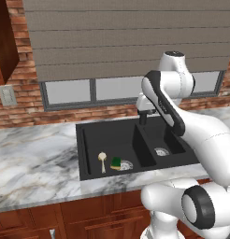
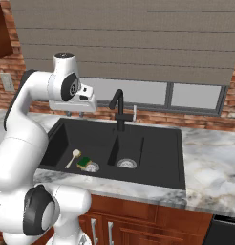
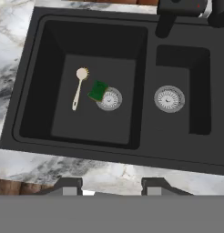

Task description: Pick up the sponge and dish brush from the sink, and place them back in the cabinet, and close the cabinet door.

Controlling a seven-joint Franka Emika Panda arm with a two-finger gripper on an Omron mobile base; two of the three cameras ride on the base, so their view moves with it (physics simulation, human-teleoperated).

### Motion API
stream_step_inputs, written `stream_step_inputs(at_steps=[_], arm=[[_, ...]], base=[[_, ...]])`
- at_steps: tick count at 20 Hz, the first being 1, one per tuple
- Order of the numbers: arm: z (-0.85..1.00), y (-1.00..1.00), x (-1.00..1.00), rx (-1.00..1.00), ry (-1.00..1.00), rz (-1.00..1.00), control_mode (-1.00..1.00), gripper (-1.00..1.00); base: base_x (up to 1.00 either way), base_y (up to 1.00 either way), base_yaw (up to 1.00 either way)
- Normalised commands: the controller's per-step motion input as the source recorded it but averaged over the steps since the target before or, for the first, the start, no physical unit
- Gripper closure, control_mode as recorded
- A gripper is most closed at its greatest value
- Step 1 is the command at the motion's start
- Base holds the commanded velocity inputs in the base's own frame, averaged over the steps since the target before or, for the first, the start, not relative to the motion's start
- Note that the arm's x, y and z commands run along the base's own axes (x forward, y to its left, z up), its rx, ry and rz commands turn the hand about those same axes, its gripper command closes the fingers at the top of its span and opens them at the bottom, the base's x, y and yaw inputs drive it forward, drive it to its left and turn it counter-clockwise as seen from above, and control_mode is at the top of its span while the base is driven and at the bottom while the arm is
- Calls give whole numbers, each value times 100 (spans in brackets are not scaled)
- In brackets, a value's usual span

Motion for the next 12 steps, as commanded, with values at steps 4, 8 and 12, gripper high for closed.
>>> stream_step_inputs(at_steps=[4,8,12], arm=[[0,0,0,0,2,0,-100,-100],[-2,8,0,1,4,-1,-100,-100],[-10,16,2,2,4,-3,-100,-100]], base=[[0,0,0],[0,0,0],[0,0,0]])
